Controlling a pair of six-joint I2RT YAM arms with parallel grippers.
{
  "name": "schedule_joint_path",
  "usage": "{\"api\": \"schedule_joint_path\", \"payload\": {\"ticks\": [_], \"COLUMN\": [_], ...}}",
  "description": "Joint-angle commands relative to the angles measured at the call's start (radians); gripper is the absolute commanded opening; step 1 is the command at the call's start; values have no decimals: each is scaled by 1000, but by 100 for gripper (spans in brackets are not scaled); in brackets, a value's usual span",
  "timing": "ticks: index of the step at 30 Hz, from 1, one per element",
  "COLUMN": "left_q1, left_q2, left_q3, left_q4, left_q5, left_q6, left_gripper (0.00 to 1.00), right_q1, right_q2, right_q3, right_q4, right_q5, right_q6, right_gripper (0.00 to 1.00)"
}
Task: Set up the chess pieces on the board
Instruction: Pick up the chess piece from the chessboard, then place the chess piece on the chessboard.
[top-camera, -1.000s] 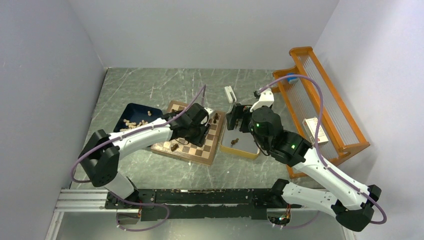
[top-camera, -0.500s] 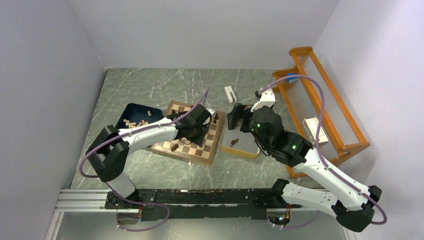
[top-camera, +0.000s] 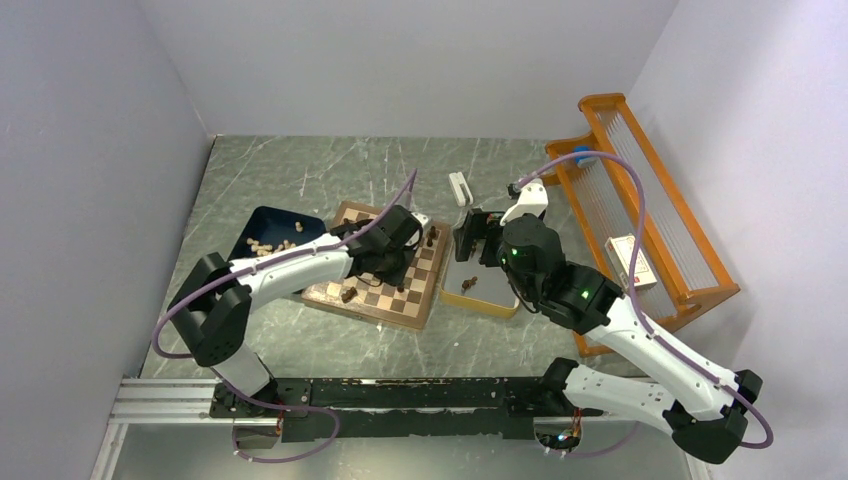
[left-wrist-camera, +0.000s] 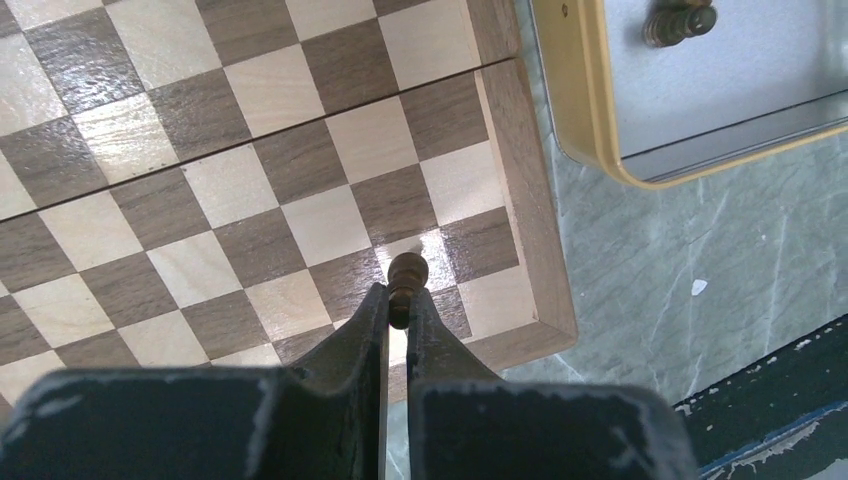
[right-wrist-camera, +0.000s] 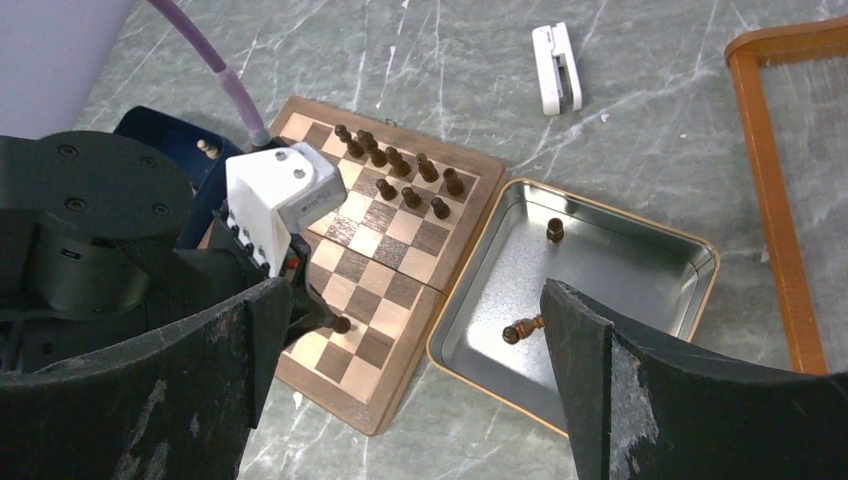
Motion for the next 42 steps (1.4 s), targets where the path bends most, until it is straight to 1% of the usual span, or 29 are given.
{"api": "schedule_joint_path", "payload": {"ticks": [1, 5, 8, 14, 19, 22, 25, 28, 33, 36, 42], "left_q1": [-9, -3, 28, 159, 254, 292, 308, 322, 350, 353, 357], "left_q2": [-43, -31, -12, 45, 136, 223, 284, 322, 343, 366, 396], "left_q3": [78, 167, 237, 367, 494, 591, 649, 665, 623, 624, 578], "left_q4": [-61, -131, -165, -183, -214, -244, -263, -251, -194, -188, -136], "left_q5": [-34, -118, -155, -139, -148, -149, -171, -162, -125, -109, -94], "left_q6": [3, 36, 69, 140, 164, 181, 196, 200, 185, 185, 185], "left_gripper": [5, 5, 5, 5, 5, 5, 5, 5, 6, 5, 5], "right_q1": [-2, -2, -2, -2, -2, -2, -2, -2, -2, -2, -2], "right_q2": [-2, -8, -14, -23, -29, -30, -35, -46, -43, -36, -26], "right_q3": [-12, -17, -19, 2, 19, 27, 31, 27, 22, 22, 23], "right_q4": [20, 22, 21, -9, -29, -45, -59, -61, -67, -66, -54], "right_q5": [14, 9, 9, 13, 12, 13, 16, 17, 14, 17, 12], "right_q6": [10, 9, 6, -7, -14, -12, -4, 0, 0, -4, -12], "right_gripper": [100, 100, 100, 100, 100, 100, 100, 100, 100, 100, 100]}}
